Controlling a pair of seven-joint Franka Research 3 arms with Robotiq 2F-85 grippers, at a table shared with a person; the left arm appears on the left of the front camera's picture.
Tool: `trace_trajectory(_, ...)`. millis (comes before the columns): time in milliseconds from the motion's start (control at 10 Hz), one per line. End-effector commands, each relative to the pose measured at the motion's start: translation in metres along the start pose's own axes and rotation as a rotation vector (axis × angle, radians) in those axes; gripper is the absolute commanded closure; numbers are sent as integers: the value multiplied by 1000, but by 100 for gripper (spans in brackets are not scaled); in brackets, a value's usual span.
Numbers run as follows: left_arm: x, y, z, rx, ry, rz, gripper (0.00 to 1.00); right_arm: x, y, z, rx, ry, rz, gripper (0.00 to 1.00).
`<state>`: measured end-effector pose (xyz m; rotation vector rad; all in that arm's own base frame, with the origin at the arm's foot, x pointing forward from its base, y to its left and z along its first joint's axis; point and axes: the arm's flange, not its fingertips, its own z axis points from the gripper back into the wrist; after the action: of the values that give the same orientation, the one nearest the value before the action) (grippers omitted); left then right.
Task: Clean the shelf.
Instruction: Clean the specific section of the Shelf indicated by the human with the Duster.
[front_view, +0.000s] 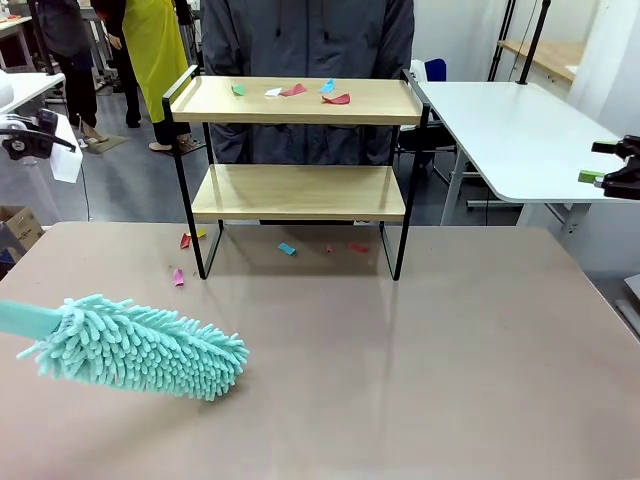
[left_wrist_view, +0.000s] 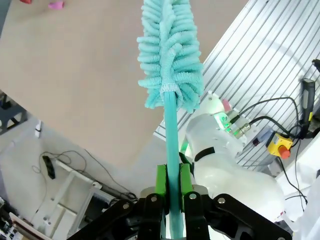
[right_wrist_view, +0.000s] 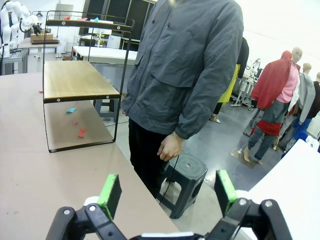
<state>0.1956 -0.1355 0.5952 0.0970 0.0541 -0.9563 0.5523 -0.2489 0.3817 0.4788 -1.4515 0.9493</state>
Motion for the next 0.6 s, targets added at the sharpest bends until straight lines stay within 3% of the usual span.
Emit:
trace_trajectory(0, -2, 0, -1, -13, -15, 16, 87, 7, -1, -1, 1, 13, -12, 0)
trace_trajectory(500, -2, 0, -1, -13, -15, 16, 87, 7, -1, -1, 1, 13, -12, 0)
